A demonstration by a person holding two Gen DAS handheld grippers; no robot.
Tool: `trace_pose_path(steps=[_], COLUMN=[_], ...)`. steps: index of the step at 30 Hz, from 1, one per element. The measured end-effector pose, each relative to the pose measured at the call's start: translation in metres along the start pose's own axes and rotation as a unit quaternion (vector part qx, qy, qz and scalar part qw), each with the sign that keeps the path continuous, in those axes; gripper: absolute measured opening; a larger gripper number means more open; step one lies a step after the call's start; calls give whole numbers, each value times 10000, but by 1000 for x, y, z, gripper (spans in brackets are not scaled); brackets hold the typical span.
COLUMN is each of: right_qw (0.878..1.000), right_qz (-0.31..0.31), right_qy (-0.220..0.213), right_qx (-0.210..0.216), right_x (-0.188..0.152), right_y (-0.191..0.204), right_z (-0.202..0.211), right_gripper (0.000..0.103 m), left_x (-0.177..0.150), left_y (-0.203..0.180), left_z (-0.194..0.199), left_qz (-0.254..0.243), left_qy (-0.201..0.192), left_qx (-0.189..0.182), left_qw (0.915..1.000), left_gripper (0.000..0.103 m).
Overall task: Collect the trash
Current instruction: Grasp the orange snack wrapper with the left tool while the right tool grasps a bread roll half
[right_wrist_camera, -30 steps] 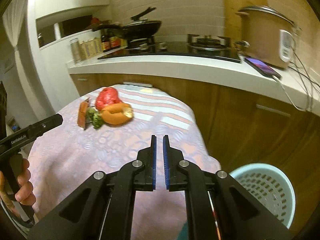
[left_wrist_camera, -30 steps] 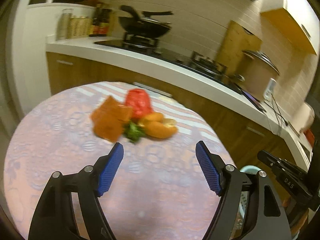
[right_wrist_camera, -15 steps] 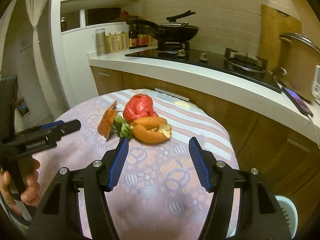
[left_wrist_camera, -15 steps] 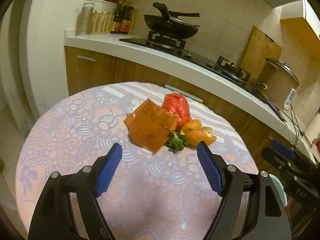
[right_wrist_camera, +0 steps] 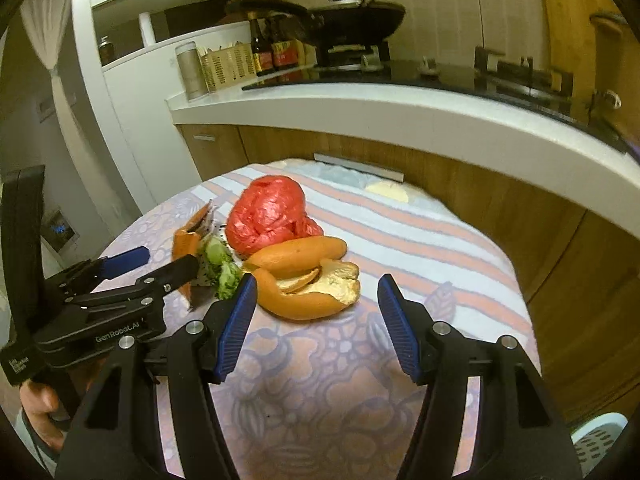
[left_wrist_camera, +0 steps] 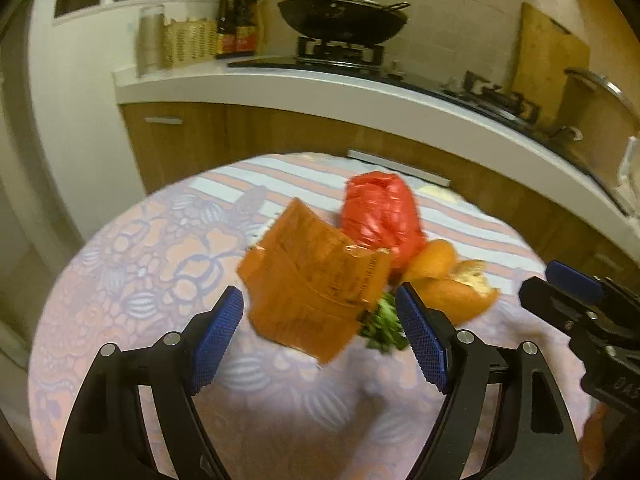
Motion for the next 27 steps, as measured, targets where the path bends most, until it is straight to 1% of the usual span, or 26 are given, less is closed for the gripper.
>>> trace_pose_path(steps=[2, 4, 5, 7, 10, 12, 13, 15, 19, 22, 27], right_qw=[9999, 9998, 9997, 9995, 9991, 9987, 9986, 9985, 9975, 9967, 9956], right_qz=[-20, -20, -17, -24, -22, -10, -9, 22, 158, 291, 326], right_qy=[110, 196, 234, 308, 402, 472, 490, 524, 692, 764, 860], right_qx=[54, 86, 99, 121, 161, 181, 184, 153, 57, -21, -154], right_x=[-1, -2, -3, -5, -7, -9, -9, -10, -8, -5, 0], right_y=[-2, -2, -2, -1, -1, 0, 1, 4, 10, 16, 20], right_z=[-9, -15, -18, -23, -28, -31, -33, -36, -47, -57, -69], right_gripper=[59, 59, 59, 59, 59, 62, 66, 70, 81, 81, 80], left_x=[1, 2, 3, 3, 1, -1, -1, -1, -2, -2, -2], left_y=[0, 1, 2, 3, 6, 9, 12, 16, 26, 33, 35], left_z=[-5, -9, -10, -14, -16, -15, -13, -11, -6, -2, 0], left_qz=[-1, 1, 10, 33, 31, 76, 111, 186, 443, 639, 730], left_qy=[21, 0, -7, 24, 35, -8, -50, -102, -248, -322, -372], left_qx=[62, 216, 234, 202, 196, 197, 214, 197, -53, -198, -288], left_qw=[10000, 9998, 9997, 9998, 9998, 9998, 9997, 9996, 9987, 9972, 9962], left_gripper=[76, 73, 70, 50, 41, 36, 30, 28, 24, 24, 24])
Point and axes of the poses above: each gripper's, at about its wrist camera, not at the fingertips, and z roughly against the way its jaws point, y to its left, x to its top, the point moved 4 cm from there along -z, roughly the way its jaws point, and after that the axes turned 1 degree about y, right-handed, at the moved point
